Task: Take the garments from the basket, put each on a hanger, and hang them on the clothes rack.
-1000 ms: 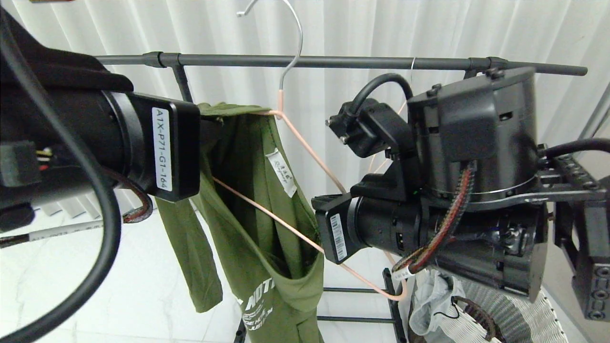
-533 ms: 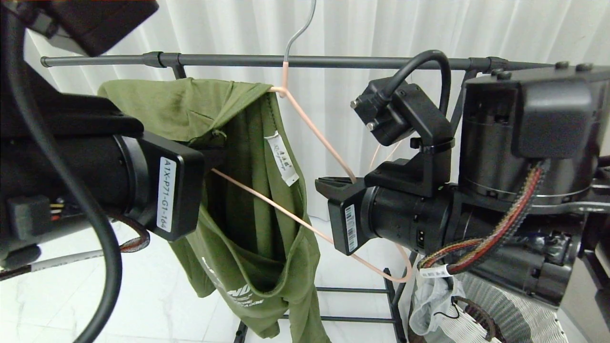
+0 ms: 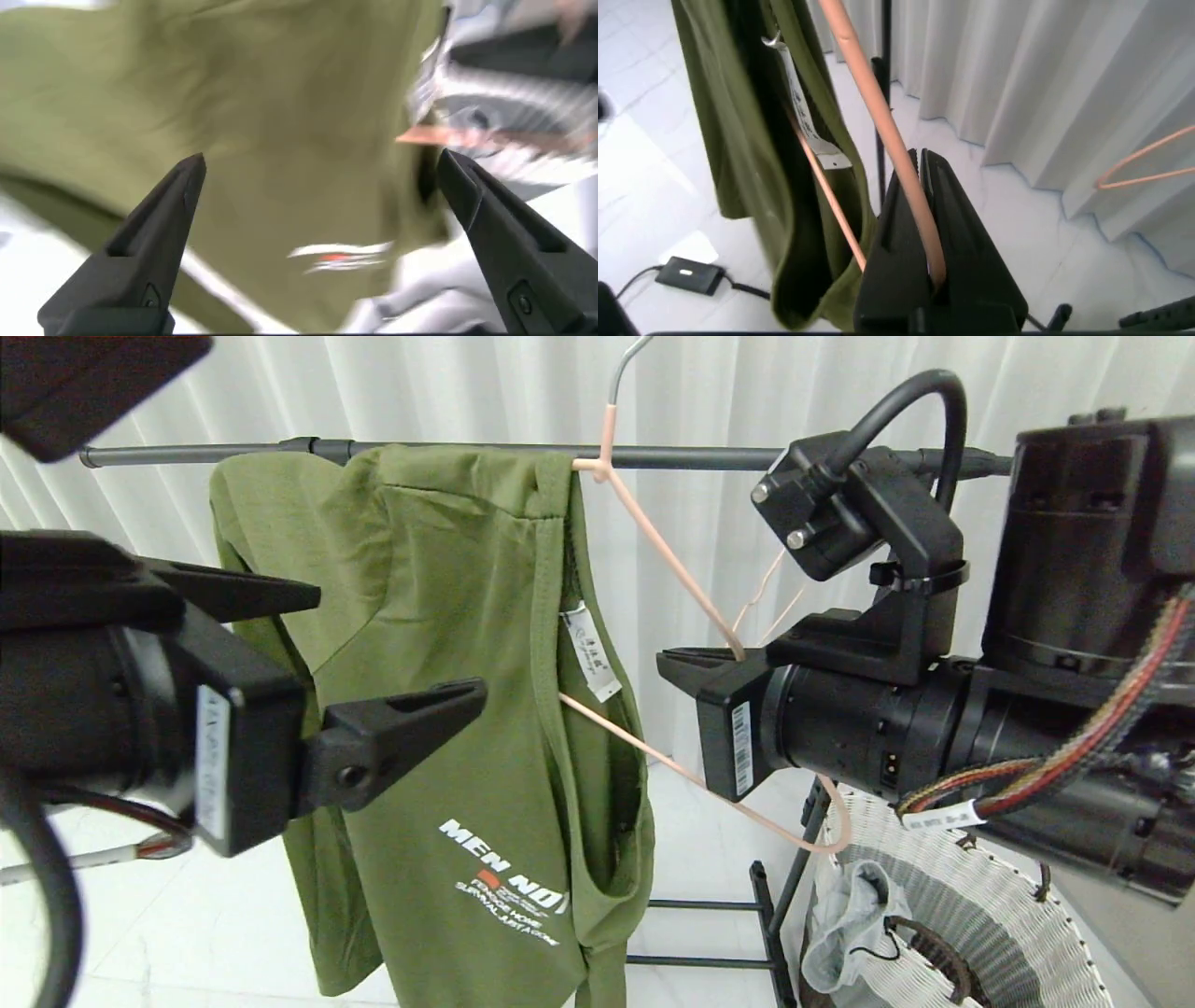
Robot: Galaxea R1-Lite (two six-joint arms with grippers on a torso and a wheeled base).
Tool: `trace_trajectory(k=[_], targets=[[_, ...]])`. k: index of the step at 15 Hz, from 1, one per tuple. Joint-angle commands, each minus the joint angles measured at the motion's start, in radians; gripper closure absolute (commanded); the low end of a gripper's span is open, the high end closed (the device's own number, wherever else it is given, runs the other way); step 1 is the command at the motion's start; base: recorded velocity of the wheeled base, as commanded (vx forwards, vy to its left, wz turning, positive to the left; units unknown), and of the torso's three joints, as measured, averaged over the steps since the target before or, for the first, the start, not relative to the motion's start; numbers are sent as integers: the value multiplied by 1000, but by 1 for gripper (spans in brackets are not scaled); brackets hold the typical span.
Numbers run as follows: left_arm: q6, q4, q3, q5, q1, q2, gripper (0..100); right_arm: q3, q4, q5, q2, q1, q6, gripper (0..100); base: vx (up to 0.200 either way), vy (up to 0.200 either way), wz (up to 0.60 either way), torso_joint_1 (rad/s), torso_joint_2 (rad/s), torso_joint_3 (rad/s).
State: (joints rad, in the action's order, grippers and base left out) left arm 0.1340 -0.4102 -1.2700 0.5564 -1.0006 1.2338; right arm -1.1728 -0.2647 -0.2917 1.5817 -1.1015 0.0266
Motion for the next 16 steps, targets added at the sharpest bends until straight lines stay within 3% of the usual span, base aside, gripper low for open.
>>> trace_trajectory(k=[1, 2, 4, 7, 10, 16], targets=[[137, 14, 32, -73, 125, -109, 0, -1, 48, 5, -45, 26, -13, 100, 0, 0, 0, 0, 0, 0], [182, 34, 29, -128, 169, -120, 0, -1, 79, 13, -58, 28, -16, 100, 0, 0, 0, 0, 0, 0], [334, 133, 50, -325, 315, -129, 0, 1, 145, 42, -85, 25, -24, 100, 0, 0, 0, 0, 0, 0], [476, 218, 110, -509, 379, -123, 0, 2, 153, 43, -77, 6, -56, 100, 0, 0, 0, 0, 0, 0], [564, 251, 147, -529, 379, -109, 0, 2, 154, 43, -66, -29, -68, 100, 0, 0, 0, 0, 0, 0], [588, 344, 199, -526, 379, -82, 0, 13, 156, 42, -48, -103, -119, 100, 0, 0, 0, 0, 0, 0]])
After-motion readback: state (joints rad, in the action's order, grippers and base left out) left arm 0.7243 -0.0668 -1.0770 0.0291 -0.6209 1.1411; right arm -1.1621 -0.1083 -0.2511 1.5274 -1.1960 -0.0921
